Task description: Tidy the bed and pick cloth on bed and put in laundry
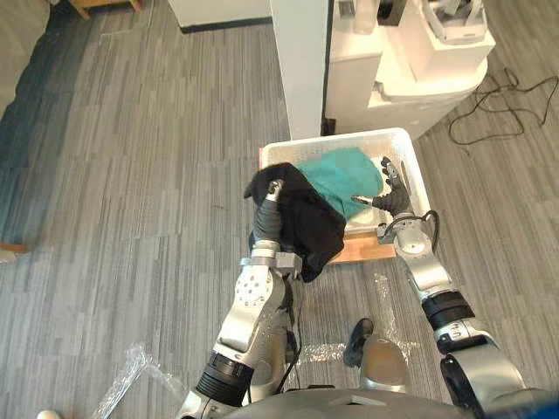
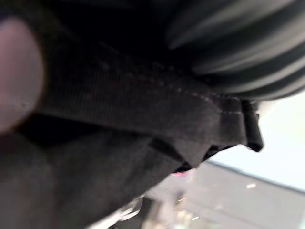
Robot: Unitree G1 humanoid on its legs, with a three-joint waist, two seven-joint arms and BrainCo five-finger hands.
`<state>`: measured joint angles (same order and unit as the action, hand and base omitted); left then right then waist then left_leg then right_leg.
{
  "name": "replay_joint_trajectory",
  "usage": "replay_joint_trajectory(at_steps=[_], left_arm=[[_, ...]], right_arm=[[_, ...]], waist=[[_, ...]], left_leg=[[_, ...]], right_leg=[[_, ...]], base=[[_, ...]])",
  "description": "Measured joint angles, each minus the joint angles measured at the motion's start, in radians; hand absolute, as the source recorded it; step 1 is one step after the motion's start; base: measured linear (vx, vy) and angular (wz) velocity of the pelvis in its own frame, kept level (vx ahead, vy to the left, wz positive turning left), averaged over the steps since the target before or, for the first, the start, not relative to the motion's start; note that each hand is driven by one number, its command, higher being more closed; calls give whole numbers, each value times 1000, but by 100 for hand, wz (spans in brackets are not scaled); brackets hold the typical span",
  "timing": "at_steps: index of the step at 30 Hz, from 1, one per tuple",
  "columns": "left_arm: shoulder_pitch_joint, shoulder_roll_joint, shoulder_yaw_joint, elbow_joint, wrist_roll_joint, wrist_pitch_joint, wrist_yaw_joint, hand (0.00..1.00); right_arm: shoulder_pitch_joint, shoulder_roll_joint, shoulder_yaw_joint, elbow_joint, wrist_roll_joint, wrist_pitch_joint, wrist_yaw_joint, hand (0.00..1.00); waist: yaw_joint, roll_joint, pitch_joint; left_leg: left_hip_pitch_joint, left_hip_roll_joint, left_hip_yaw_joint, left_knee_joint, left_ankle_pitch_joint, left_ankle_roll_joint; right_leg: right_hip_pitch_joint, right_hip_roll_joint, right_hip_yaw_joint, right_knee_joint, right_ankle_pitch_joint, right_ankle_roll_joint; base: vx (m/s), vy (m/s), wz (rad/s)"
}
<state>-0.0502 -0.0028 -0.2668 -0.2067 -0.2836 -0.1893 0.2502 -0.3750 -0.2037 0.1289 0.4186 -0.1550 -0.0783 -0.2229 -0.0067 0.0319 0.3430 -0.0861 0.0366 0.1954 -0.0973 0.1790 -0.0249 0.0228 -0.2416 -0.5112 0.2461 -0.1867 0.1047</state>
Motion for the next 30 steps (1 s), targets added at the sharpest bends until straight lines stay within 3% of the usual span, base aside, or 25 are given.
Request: replay_joint_trajectory(at_steps=[4,7,10,11,12,14,15,17,18,19,20,21,22,25,30], left_arm=[[-56,-6,14,-87,6,-37,54,100],[-181,-12,12,-89,54,-61,103,100],[-210,-19,25,-85,90,-66,140,100],[-211,-24,32,-74,102,-62,149,100],[-213,-33,28,-52,120,-61,149,100],[-226,-26,-3,4,142,-57,150,100],[-239,-15,-16,37,157,-54,149,100],[-283,-10,-18,99,159,-53,149,100],[-306,-9,-26,126,160,-53,149,100],[-329,-5,-44,166,160,-49,148,100],[-328,-4,-45,168,161,-47,147,100],[-328,2,-49,188,179,-37,143,100],[-324,-3,-51,221,196,-26,139,100],[-325,-13,-63,246,197,-10,109,100],[-332,-36,-167,283,200,-9,44,100]], right_arm=[[26,6,-1,-12,-23,-14,-3,0],[80,7,-41,-44,-14,-19,-10,0],[161,38,-56,-112,-13,-19,-20,0],[182,48,-61,-119,-14,-20,-23,0],[197,46,-70,-116,-15,-19,-23,0],[242,73,-89,-116,-14,-16,-25,0],[265,90,-94,-116,-14,-17,-25,0],[290,114,-94,-123,-13,-19,-24,0],[309,115,-99,-130,-12,-25,-22,0],[362,117,-126,-155,7,-27,-16,0],[370,118,-129,-156,10,-27,-16,0],[403,123,-146,-158,17,-27,-15,0],[420,114,-167,-152,19,-26,-15,0],[424,104,-180,-147,25,-25,-13,0],[466,108,-207,-149,26,-26,-3,0]], waist=[[0,7,-35],[-18,10,-41],[-33,-7,-48],[-55,-18,-50],[-64,-7,-53],[-66,-6,-53],[-77,-8,-55],[-101,-12,-59],[-104,-18,-64],[-102,-36,-75],[-102,-41,-78],[-100,-71,-95],[-111,-43,-101],[-112,-6,-121],[-111,-12,-135]], left_leg=[[6,13,43,0,0,-1],[5,22,62,0,-13,-9],[41,14,167,-5,-75,18],[71,7,260,-4,-107,15],[89,7,288,-6,-108,16],[129,19,281,-6,-108,36],[136,32,267,-5,-110,40],[105,62,215,9,-109,40],[83,65,196,13,-107,37],[66,46,169,5,-95,19],[67,41,168,0,-93,16],[69,9,153,-6,-85,4],[75,16,141,-6,-80,-7],[89,43,149,-6,-62,-30],[101,71,150,-6,-50,-45]], right_leg=[[4,22,30,-48,31,-7],[7,31,31,-69,50,-7],[-12,-8,67,-14,32,-3],[-20,-50,70,55,16,4],[-107,-91,97,244,25,-29],[-208,-113,191,451,87,-94],[-221,-100,219,460,60,-97],[-222,-59,263,303,25,-73],[-213,-37,301,194,29,-42],[-169,-25,353,17,50,6],[-163,-27,356,6,50,10],[-129,-45,368,-44,76,61],[-114,-43,339,-30,81,67],[-96,-21,322,-21,79,56],[-53,4,290,-41,77,52]], base=[[-4,-30,-25],[-40,6,-12],[-5,73,-35],[40,104,-29],[36,82,-29],[29,58,-7],[37,17,33],[47,-108,61],[117,-214,96],[130,-192,72],[195,-277,82],[191,-266,70],[186,-251,67],[179,-128,7],[141,-61,15]])
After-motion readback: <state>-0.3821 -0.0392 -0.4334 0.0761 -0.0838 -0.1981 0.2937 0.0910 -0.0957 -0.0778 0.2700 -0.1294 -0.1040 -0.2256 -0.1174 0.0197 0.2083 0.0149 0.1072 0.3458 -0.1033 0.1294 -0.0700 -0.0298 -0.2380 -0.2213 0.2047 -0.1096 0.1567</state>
